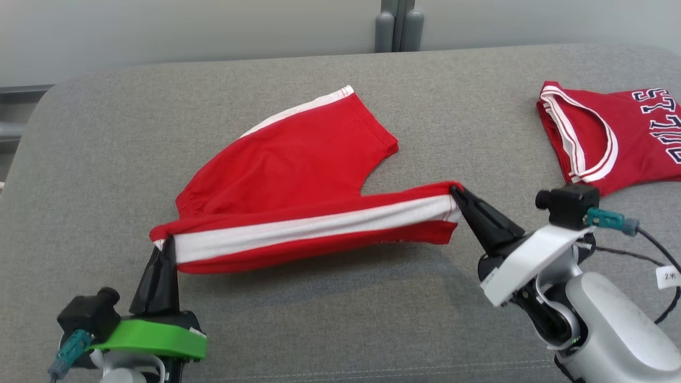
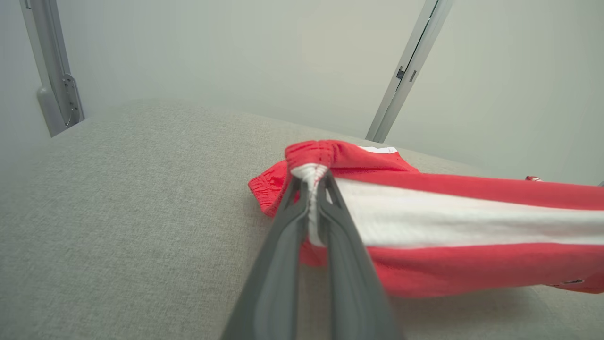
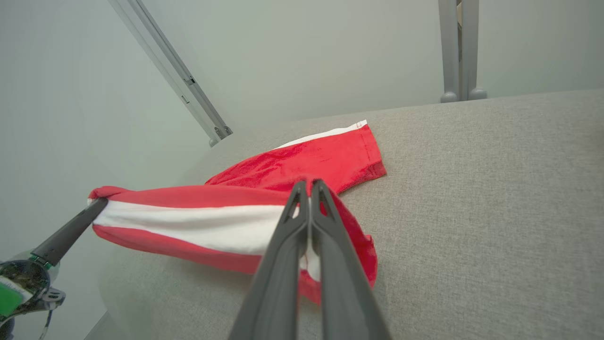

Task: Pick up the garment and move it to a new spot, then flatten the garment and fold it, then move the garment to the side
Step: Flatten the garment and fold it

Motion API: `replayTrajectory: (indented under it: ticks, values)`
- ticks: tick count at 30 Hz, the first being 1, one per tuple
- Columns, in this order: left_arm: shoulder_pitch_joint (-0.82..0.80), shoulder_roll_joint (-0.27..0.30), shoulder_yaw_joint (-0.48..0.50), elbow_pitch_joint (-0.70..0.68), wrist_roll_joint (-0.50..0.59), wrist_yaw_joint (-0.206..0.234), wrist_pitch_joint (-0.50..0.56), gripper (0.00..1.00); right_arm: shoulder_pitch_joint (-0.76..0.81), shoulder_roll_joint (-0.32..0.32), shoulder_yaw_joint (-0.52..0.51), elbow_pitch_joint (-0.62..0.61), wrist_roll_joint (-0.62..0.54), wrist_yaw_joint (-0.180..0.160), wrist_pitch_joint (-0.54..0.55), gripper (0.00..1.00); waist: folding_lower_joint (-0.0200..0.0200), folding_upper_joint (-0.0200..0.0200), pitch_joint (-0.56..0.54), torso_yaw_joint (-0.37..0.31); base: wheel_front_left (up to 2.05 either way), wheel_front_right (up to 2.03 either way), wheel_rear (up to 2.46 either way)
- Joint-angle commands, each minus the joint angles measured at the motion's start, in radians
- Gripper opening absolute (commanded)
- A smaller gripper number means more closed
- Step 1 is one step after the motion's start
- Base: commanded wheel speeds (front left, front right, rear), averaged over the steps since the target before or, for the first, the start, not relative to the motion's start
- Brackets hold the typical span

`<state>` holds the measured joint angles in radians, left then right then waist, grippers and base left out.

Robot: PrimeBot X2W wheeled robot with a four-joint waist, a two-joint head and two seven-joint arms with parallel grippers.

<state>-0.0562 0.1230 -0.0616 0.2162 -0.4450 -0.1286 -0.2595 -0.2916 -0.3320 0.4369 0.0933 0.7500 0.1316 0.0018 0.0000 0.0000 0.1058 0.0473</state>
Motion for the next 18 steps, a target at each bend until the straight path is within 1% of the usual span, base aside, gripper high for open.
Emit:
replayTrajectory:
  ticks: [1,5,8,15,18]
  values:
    - [-0.040,0.014,-0.004,-0.004,0.003,-0.001,-0.007,0.00,-0.051,-0.001,0.000,0.019,0.001,-0.002,0.007,0.00,0.0000,0.0000,0.018,0.014,0.00,0.00,0.00]
    - [-0.125,0.029,-0.036,0.010,-0.005,-0.002,-0.006,0.00,-0.186,-0.001,0.011,0.093,0.006,-0.002,0.021,0.00,0.0000,0.0000,0.055,0.036,0.00,0.00,0.00]
    - [-0.195,0.043,-0.062,0.049,-0.017,-0.002,-0.005,0.00,-0.301,0.002,0.033,0.161,0.007,-0.002,0.025,0.00,0.0000,0.0000,0.091,0.053,0.00,0.00,0.00]
    - [-0.350,0.039,-0.090,0.150,-0.063,-0.002,-0.005,0.00,-0.562,0.029,0.110,0.365,0.030,-0.001,0.034,0.00,0.0000,0.0000,0.181,0.086,0.00,0.00,0.00]
    - [-0.409,0.033,-0.105,0.189,-0.078,-0.002,-0.005,0.00,-0.662,0.033,0.145,0.464,0.020,-0.001,0.022,0.00,0.0000,0.0000,0.217,0.105,0.00,0.00,0.00]
